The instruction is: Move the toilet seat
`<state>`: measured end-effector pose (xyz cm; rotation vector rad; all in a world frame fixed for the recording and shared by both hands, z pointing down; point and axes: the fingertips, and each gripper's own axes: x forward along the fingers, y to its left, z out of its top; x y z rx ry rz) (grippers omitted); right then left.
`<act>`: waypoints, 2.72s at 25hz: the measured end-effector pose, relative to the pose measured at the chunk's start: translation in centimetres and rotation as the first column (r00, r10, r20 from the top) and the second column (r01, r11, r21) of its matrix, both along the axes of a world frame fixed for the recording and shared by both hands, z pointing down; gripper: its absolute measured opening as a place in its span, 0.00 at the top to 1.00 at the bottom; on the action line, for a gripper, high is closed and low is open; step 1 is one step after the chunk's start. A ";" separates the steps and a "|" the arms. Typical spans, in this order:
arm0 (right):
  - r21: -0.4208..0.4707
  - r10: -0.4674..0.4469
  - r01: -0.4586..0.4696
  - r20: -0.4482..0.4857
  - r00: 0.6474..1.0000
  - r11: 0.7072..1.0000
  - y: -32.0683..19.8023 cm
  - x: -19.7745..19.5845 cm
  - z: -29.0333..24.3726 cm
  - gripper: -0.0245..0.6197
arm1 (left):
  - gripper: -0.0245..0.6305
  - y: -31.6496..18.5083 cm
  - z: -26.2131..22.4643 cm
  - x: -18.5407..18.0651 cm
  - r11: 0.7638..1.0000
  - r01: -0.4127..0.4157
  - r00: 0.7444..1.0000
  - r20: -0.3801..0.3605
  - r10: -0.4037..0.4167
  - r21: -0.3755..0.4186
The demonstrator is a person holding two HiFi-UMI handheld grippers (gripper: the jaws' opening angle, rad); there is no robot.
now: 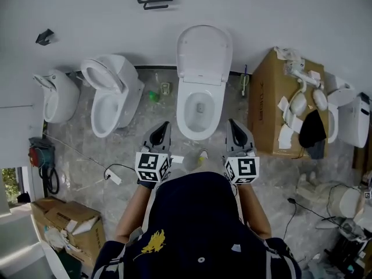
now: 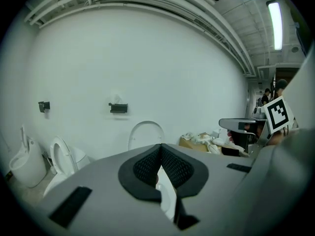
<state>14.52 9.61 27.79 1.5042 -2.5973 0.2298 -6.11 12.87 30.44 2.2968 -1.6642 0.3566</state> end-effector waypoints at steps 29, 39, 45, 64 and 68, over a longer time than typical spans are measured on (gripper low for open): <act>-0.067 0.261 -0.278 -0.192 0.946 0.958 -5.6 -6.1 8.0 0.92 | 0.93 -10.1 12.6 -6.4 0.982 -0.159 0.985 -0.077 0.152 -0.102; -0.225 0.170 -0.230 -0.256 0.952 0.947 -8.1 -6.0 21.2 0.92 | 0.93 -12.7 25.1 -7.5 0.969 -0.037 0.999 0.010 0.040 -0.244; -0.309 0.203 -0.279 -0.257 0.945 0.909 -8.2 -5.1 29.1 0.92 | 0.92 -12.0 34.1 -8.0 0.937 -0.012 0.996 0.083 0.044 -0.348; -0.594 0.228 -0.360 -0.288 0.930 0.719 -6.4 -1.8 53.4 0.55 | 0.59 -6.7 56.0 -7.8 0.667 0.084 0.985 -0.041 -0.170 -0.740; -0.620 0.243 -0.385 -0.304 0.921 0.683 -6.6 -0.7 56.7 0.50 | 0.53 -7.0 58.5 -6.9 0.649 0.083 0.987 -0.028 -0.159 -0.756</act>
